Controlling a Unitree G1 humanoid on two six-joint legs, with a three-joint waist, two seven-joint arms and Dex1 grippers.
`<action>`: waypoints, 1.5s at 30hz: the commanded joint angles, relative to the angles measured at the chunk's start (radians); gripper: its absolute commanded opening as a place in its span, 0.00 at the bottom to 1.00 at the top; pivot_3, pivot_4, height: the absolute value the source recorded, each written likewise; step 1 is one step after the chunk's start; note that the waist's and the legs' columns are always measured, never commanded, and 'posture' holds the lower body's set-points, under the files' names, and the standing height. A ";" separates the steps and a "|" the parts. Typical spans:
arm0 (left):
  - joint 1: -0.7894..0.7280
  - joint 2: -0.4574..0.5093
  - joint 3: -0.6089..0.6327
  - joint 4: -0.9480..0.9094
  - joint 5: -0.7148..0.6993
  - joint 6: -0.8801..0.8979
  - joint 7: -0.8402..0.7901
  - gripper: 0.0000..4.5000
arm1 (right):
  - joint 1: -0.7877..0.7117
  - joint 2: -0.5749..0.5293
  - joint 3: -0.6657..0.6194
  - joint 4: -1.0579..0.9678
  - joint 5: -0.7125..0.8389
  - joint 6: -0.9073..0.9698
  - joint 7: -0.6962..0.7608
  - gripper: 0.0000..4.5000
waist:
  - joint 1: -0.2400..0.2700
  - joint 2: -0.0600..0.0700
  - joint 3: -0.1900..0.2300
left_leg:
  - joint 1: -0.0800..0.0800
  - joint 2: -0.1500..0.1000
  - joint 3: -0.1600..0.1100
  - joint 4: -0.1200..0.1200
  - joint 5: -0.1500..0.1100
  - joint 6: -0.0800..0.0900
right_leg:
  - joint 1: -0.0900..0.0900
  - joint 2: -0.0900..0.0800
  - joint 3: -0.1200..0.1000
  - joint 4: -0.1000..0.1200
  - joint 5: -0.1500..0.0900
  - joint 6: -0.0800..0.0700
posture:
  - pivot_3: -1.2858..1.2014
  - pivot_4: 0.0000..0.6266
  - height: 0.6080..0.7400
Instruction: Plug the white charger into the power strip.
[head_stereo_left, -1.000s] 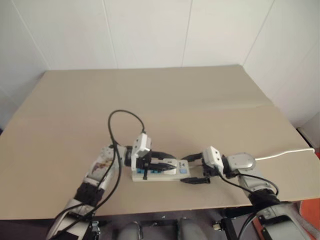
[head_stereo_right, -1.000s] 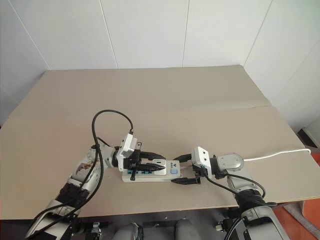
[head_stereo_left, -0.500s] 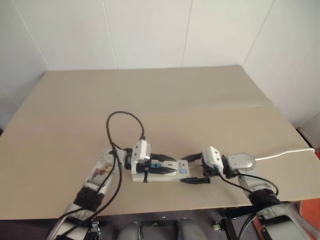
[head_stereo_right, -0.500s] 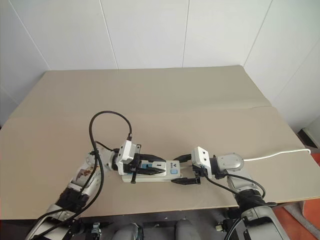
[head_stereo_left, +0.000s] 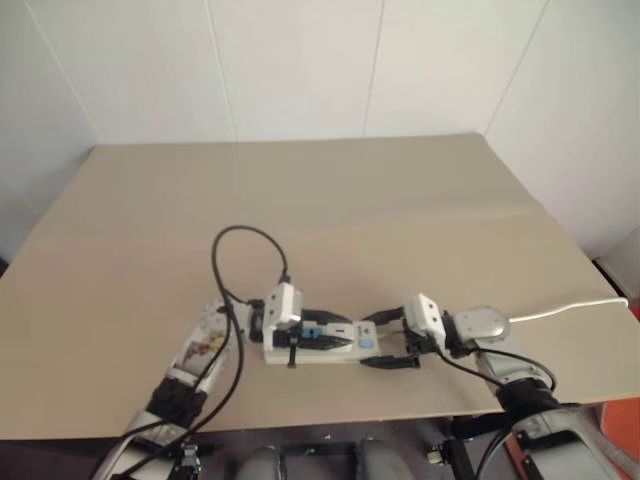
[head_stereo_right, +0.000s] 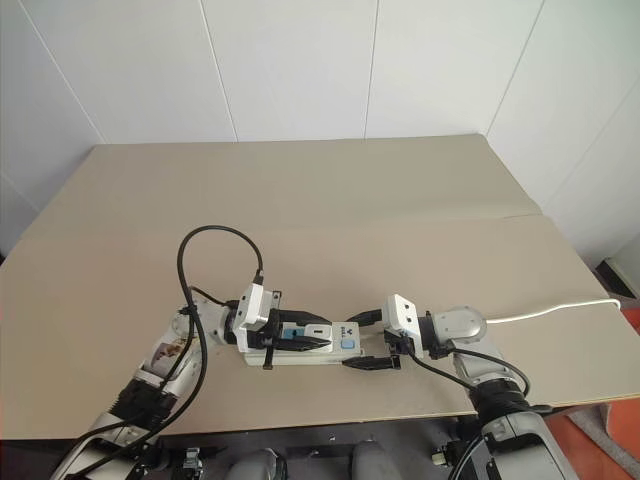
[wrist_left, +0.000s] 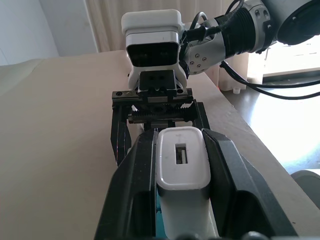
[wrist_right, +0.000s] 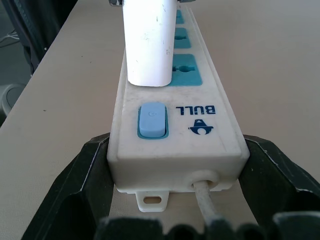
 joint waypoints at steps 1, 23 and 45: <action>0.038 0.043 -0.028 0.078 0.085 0.046 0.014 0.23 | 0.018 -0.002 0.020 0.007 -0.030 -0.011 -0.001 0.76 | 0.000 0.000 0.000 | 0.000 0.000 0.000 0.000 0.000 0.000 | 0.000 0.000 0.000 0.000 0.000 0.000 | 0.52 0.24 1.00; -0.005 0.095 0.112 -0.030 -0.088 0.141 -0.088 0.99 | 0.010 0.003 0.015 0.001 -0.013 0.038 0.005 0.76 | -0.003 0.001 0.000 | -0.003 0.007 0.001 -0.003 0.000 0.000 | -0.002 0.003 0.000 -0.009 0.002 -0.001 | 0.52 0.24 1.00; 0.325 0.563 0.669 -0.077 -0.249 0.259 -0.210 1.00 | 0.242 -0.473 -0.422 -0.514 0.338 0.272 0.102 0.99 | 0.032 0.007 0.009 | -0.044 0.005 0.002 -0.003 0.000 -0.001 | -0.045 -0.003 -0.002 -0.009 0.006 -0.003 | 0.52 0.24 1.00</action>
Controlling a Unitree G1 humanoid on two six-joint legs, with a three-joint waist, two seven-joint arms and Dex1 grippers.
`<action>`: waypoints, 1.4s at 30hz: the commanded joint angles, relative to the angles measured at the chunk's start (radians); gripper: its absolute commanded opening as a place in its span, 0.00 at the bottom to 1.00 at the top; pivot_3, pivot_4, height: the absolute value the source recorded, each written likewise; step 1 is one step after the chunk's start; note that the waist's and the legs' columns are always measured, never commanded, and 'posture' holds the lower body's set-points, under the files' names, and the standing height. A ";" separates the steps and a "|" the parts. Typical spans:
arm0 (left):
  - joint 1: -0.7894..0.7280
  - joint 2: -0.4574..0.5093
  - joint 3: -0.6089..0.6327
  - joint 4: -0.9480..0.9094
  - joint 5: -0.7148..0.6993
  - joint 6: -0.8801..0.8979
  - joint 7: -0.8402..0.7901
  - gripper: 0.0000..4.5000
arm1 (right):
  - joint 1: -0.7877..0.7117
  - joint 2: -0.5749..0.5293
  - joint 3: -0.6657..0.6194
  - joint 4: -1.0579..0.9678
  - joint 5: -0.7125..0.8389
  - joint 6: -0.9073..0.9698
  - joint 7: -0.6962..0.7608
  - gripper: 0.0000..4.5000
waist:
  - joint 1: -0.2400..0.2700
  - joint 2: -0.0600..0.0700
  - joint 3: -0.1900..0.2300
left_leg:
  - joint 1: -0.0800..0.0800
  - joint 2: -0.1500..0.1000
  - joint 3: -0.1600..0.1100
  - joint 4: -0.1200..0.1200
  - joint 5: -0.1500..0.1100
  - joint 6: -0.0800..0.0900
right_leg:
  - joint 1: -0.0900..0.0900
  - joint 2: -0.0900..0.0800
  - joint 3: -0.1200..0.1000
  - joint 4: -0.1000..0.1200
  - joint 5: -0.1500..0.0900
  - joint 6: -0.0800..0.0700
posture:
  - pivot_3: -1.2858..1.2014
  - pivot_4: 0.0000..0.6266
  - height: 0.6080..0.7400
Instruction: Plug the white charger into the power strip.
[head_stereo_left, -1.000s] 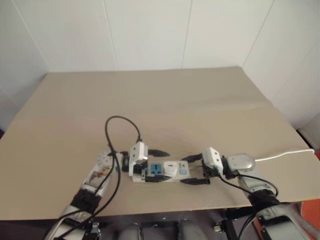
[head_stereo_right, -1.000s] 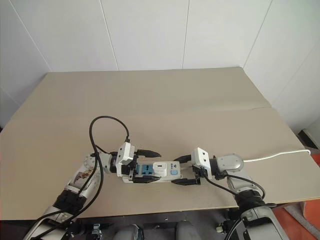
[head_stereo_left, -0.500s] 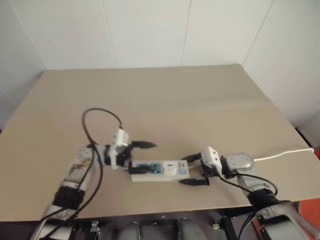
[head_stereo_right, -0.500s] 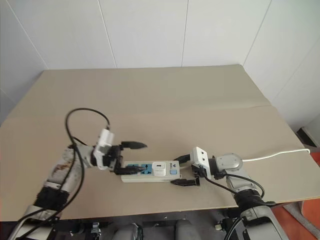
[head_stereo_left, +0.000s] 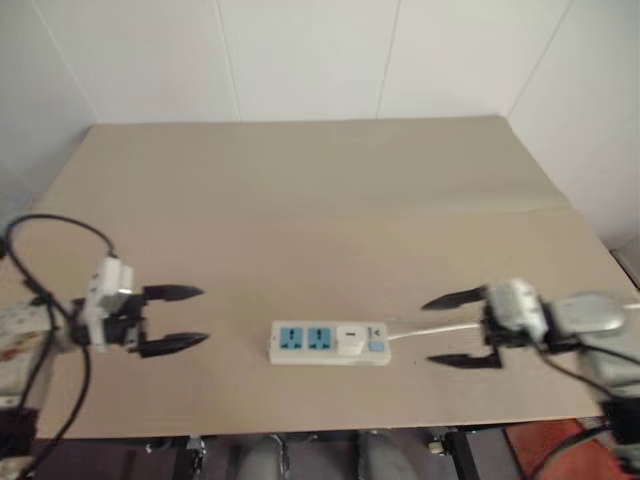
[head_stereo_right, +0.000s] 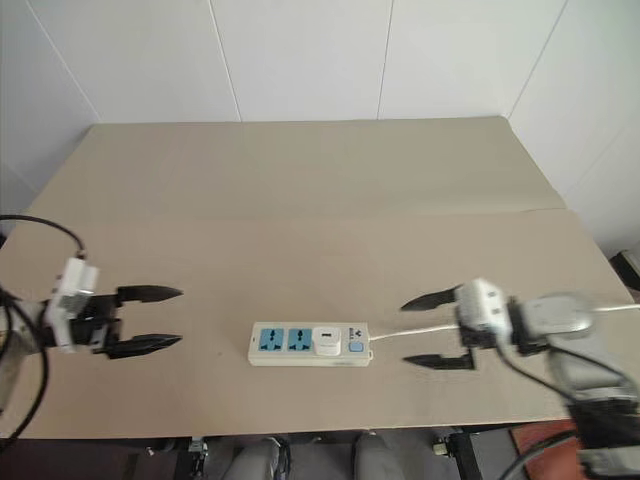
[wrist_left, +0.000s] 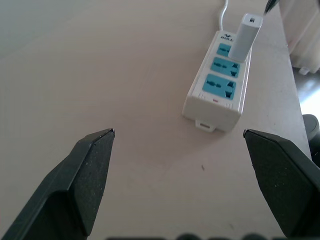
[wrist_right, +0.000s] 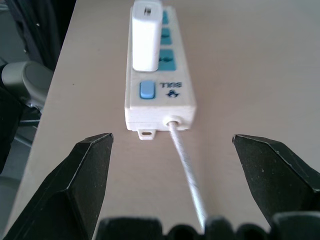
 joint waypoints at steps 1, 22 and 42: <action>0.047 0.028 0.091 -0.032 -0.021 -0.016 -0.009 1.00 | 0.051 -0.069 -0.129 -0.083 0.088 0.058 0.022 0.99 | 0.004 0.000 0.000 | 0.002 0.000 0.000 0.000 0.000 0.000 | 0.001 0.000 0.000 0.000 0.000 0.000 | 0.52 0.24 1.00; 0.120 -0.015 0.146 -0.100 -0.021 -0.057 0.022 1.00 | 0.267 -0.158 -0.335 -0.194 0.108 0.128 0.026 0.99 | 0.011 0.000 0.001 | 0.005 0.003 0.009 0.002 0.001 0.000 | 0.005 0.004 0.000 0.002 0.001 -0.001 | 0.52 0.24 1.00; 0.115 -0.052 0.138 -0.094 -0.019 -0.108 0.043 1.00 | 0.334 -0.142 -0.382 -0.234 0.098 0.125 -0.009 0.99 | 0.011 0.000 0.001 | 0.011 0.004 0.010 0.008 0.001 0.000 | 0.015 0.006 0.000 0.002 0.003 0.000 | 0.52 0.24 1.00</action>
